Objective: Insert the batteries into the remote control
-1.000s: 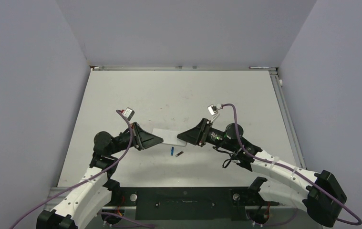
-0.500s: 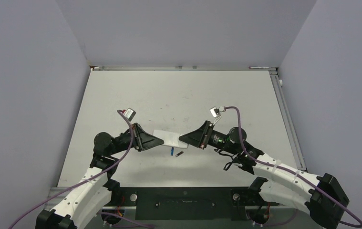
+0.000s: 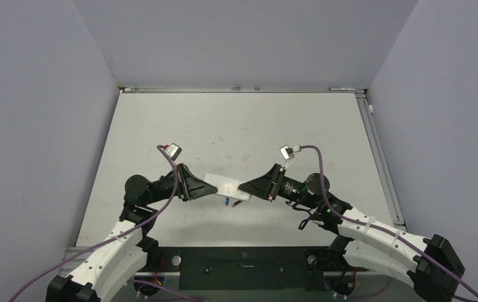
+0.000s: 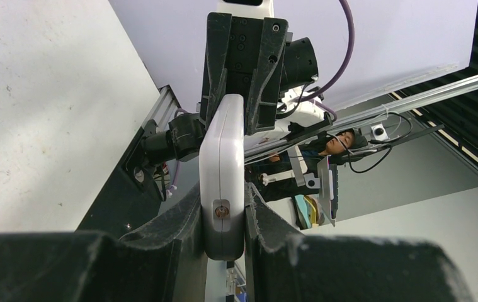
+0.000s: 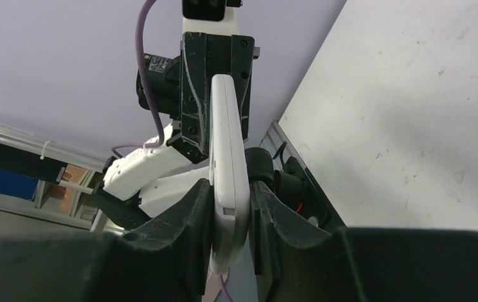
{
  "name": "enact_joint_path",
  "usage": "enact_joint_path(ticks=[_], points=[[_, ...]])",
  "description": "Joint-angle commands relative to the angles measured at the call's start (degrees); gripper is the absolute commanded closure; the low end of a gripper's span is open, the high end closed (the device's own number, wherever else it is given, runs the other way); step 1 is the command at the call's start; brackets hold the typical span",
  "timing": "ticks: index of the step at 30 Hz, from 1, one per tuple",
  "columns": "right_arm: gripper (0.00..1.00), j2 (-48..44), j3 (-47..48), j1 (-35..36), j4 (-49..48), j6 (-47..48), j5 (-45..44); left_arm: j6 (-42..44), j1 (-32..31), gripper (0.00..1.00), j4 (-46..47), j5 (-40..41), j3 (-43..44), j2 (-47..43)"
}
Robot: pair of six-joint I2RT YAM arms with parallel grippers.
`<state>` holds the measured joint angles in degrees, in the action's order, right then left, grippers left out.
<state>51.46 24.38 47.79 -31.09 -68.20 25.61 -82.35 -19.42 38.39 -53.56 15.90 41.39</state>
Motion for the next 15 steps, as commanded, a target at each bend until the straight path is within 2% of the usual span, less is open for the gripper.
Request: enact_joint_path(ticks=[1,5,15], points=[[0.88,-4.18,0.73,-0.41,2.20,3.85,-2.65,1.02,1.29,1.00,-0.16,3.45,1.53,0.18],[0.84,-5.71,0.66,-0.35,5.21,4.80,-3.39,1.93,1.31,1.00,-1.28,3.31,2.25,0.28],[0.86,-8.26,0.32,-0.33,9.43,5.75,-4.86,3.82,1.39,1.00,-2.44,3.24,2.88,1.19]])
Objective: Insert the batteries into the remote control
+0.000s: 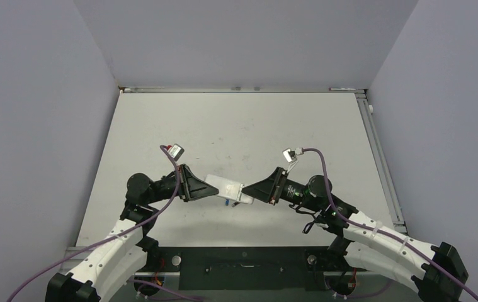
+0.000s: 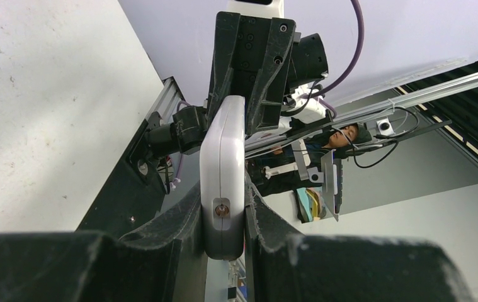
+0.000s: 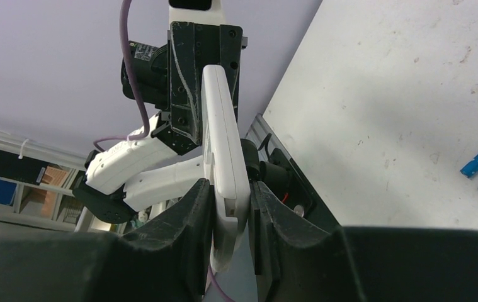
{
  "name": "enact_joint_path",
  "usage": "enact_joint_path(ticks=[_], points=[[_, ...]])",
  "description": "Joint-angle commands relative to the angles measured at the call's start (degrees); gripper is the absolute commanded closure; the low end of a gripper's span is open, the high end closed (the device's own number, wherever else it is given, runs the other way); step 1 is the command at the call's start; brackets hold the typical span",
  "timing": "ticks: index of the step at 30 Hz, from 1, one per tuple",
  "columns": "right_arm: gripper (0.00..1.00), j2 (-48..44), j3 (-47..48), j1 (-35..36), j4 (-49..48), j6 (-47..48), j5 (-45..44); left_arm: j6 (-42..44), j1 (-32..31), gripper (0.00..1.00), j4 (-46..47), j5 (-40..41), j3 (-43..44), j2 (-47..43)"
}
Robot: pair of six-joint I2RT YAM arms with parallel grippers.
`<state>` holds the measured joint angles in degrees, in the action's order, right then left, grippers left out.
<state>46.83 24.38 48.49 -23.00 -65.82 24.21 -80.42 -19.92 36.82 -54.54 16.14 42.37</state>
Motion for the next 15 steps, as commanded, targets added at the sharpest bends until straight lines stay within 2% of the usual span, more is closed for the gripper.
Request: enact_joint_path(ticks=[1,5,15], points=[[0.86,-3.86,0.32,-1.03,1.71,3.45,-3.59,2.00,1.90,1.00,-1.00,4.24,2.73,0.30],[0.91,-4.49,0.44,-1.12,3.39,3.89,-3.99,2.53,1.95,1.00,-1.12,4.19,2.97,0.77],[0.91,-6.79,0.44,-1.12,8.10,5.44,-6.42,4.24,2.89,1.00,-1.83,4.52,3.69,2.70]])
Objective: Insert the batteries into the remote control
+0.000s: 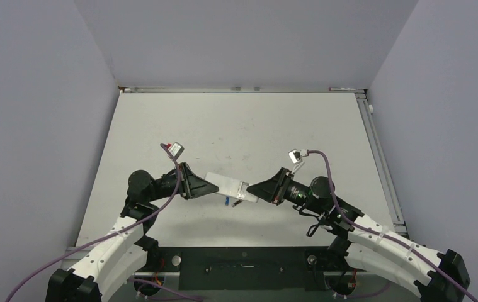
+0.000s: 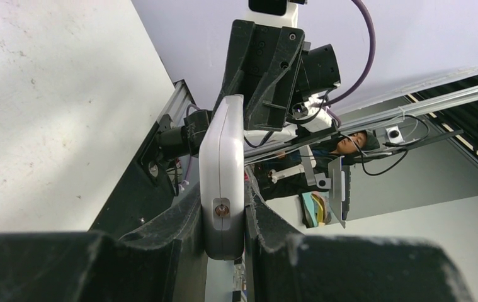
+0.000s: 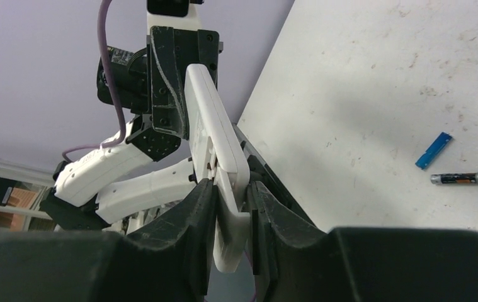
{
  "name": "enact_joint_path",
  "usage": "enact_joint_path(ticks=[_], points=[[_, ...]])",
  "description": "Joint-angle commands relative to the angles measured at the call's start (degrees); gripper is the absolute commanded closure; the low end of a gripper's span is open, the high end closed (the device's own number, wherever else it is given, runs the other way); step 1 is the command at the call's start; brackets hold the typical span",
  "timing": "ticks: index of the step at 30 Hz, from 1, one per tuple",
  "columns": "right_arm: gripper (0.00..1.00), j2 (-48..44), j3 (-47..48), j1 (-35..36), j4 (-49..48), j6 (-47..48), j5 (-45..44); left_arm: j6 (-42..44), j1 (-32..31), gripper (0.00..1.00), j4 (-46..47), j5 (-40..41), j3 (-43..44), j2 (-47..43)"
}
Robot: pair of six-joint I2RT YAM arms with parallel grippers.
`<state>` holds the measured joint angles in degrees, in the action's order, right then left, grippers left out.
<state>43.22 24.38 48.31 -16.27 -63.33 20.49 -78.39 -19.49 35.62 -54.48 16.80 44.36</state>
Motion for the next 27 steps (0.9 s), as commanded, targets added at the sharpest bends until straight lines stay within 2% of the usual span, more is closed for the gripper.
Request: enact_joint_path(ticks=[1,12,16,27], points=[[0.92,-3.47,0.55,-0.94,2.06,3.15,-3.13,2.59,2.51,1.00,-0.96,4.53,3.20,1.02],[0.92,-2.74,2.59,-1.11,7.73,5.15,-6.61,5.59,2.61,1.00,-2.74,5.53,4.03,3.54],[0.92,-0.64,4.17,-1.59,10.30,6.11,-8.89,6.34,2.78,1.00,-3.36,5.52,4.11,3.89],[0.92,8.09,9.01,-4.87,15.95,12.84,-14.80,11.66,3.14,1.00,-12.18,7.09,4.26,2.11]])
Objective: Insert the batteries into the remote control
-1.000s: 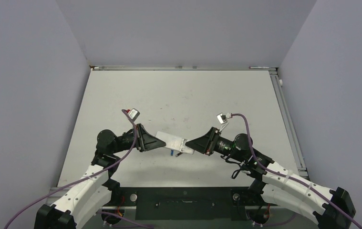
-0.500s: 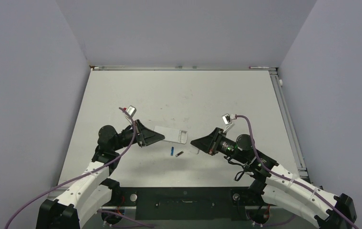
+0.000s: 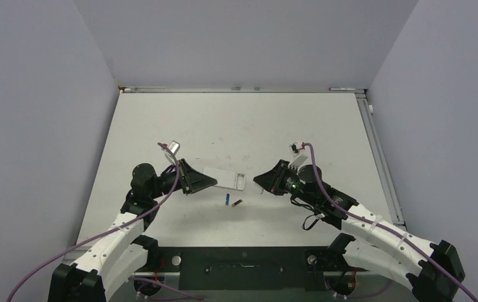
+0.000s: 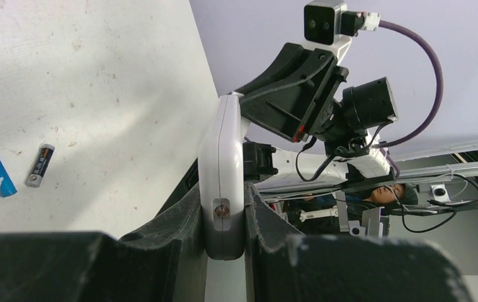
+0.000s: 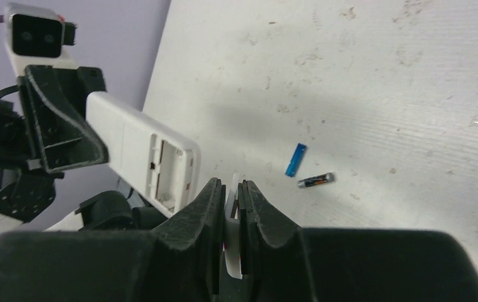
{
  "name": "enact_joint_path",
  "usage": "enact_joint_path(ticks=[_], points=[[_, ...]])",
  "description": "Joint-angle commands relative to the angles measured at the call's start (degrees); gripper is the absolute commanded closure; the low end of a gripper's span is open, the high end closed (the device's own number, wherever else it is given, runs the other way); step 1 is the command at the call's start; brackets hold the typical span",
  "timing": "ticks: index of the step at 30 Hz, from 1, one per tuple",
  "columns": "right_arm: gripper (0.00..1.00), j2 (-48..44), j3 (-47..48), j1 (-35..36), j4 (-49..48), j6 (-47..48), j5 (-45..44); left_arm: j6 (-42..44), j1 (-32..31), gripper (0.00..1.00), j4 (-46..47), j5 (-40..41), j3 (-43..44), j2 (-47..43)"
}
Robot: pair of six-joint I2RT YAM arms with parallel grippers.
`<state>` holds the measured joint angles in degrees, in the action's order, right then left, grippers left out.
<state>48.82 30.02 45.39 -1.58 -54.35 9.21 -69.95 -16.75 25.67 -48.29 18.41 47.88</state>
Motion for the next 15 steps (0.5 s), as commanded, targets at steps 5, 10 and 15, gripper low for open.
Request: enact_joint_path(ticks=[5,10,15], points=[[0.92,6.79,3.98,-8.57,1.26,6.93,-1.71,3.10,0.41,1.00,-3.04,1.18,1.03,-2.10],[0.92,11.69,2.59,-17.10,-1.94,8.77,3.26,2.86,0.38,1.00,-4.51,1.21,0.21,-2.54],[0.91,18.17,0.57,-24.90,-8.99,8.16,9.24,3.76,0.40,1.00,-7.89,1.31,-0.04,-3.49]])
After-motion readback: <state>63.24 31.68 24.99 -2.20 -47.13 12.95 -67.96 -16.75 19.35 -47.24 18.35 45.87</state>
